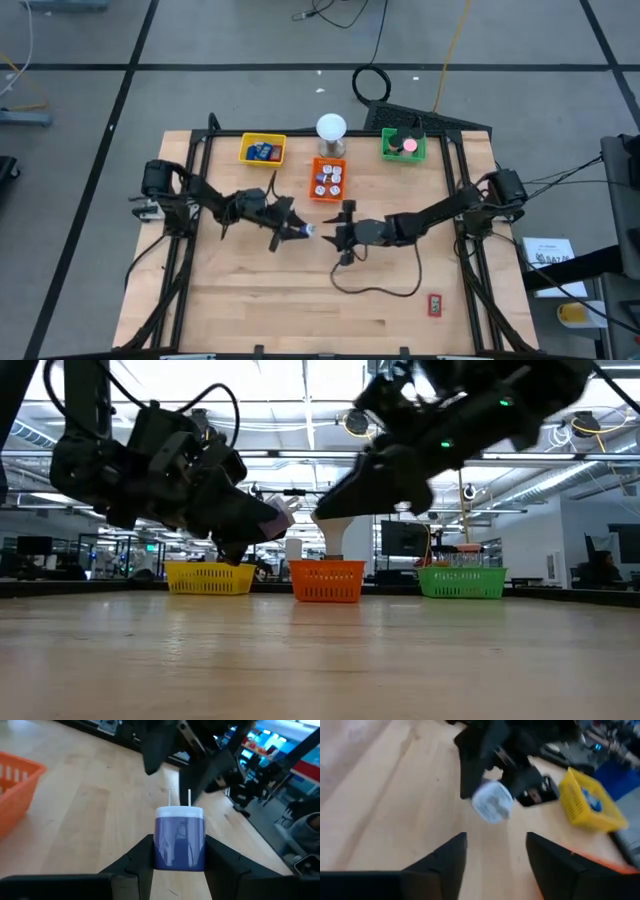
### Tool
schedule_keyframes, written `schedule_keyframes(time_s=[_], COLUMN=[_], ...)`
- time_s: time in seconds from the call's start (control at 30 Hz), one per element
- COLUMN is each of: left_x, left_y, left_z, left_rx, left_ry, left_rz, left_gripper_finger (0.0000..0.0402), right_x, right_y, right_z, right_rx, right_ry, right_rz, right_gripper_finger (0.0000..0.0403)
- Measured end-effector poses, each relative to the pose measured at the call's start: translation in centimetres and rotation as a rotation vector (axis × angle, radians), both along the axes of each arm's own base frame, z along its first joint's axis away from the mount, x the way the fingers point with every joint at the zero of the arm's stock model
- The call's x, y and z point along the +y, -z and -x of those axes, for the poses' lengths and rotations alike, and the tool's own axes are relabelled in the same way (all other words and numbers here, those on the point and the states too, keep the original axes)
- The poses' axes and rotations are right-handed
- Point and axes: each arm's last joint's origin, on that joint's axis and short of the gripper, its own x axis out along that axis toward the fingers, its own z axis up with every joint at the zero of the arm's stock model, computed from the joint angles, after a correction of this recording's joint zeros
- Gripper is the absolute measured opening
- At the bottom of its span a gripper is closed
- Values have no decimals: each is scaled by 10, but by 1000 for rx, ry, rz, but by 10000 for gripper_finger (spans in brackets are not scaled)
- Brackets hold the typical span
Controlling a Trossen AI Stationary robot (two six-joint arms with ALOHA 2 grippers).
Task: Pick & Place Office items
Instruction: Put the purple charger adapter into the orange bin
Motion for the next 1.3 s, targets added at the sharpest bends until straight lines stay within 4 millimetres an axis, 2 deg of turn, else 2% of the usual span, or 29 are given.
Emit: schedule_keyframes(time_s=[0.17, 0.33, 0.6, 0.87, 1.1, 1.3], left_x=[11, 13, 14, 24, 32, 35], left_y=[0, -1, -7, -16, -17, -17], left_z=[1, 2, -7, -22, -23, -22], left_rx=[6, 5, -24, -28, -25, -28], left_ry=[8, 18, 59, 73, 73, 82], left_rz=[35, 42, 50, 48, 46, 40], left_gripper_finger=[140, 140, 140, 140, 140, 159], right_x=[-5, -16, -31, -38, -41, -48], right_y=[-7, -12, -15, -15, -15, -15], right_z=[-18, -24, -28, -29, -29, -29], right_rx=[51, 59, 42, 45, 48, 53], right_ry=[-79, -215, -359, -372, -370, -340], right_rz=[169, 247, 267, 331, 350, 344], right_gripper_finger=[246, 251, 230, 194, 130, 130])
